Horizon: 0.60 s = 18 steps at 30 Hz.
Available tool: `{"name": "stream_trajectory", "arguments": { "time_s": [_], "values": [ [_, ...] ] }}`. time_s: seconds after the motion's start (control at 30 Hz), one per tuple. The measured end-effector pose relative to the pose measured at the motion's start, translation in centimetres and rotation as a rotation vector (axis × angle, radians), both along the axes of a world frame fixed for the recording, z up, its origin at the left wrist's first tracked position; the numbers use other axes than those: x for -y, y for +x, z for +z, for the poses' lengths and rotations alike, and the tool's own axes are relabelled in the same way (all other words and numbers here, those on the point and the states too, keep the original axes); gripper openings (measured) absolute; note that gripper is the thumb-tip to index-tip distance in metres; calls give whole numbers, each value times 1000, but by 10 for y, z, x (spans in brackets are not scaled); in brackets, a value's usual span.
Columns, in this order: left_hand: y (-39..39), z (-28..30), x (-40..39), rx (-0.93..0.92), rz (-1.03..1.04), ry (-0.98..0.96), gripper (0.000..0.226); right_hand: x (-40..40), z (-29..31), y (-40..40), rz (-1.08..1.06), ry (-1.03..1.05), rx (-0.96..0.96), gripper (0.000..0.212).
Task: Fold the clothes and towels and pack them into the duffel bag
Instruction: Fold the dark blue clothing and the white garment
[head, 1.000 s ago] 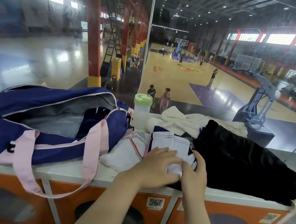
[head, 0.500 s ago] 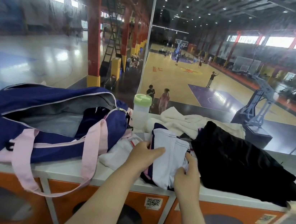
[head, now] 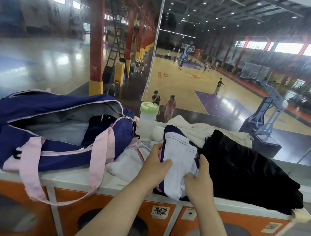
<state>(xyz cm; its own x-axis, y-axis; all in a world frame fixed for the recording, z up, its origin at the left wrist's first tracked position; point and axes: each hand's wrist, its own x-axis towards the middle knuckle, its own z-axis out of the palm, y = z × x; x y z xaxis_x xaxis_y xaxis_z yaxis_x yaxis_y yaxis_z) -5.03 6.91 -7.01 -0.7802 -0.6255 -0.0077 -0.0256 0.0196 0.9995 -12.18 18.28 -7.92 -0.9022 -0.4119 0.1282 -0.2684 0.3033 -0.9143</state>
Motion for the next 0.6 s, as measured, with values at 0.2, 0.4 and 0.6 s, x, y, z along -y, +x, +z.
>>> {"name": "stream_trajectory", "arguments": {
  "time_s": [0.2, 0.4, 0.6],
  "values": [
    [32, 31, 16, -73, 113, -26, 49, 24, 37, 26, -29, 15, -230, 53],
    [84, 44, 49, -230, 140, 218, 47, 70, 63, 53, 246, -56, 226, 73],
    [130, 42, 90, -270, 171, 308, 46, 118, 69, 80, 511, -183, 532, 41]
  ]
}}
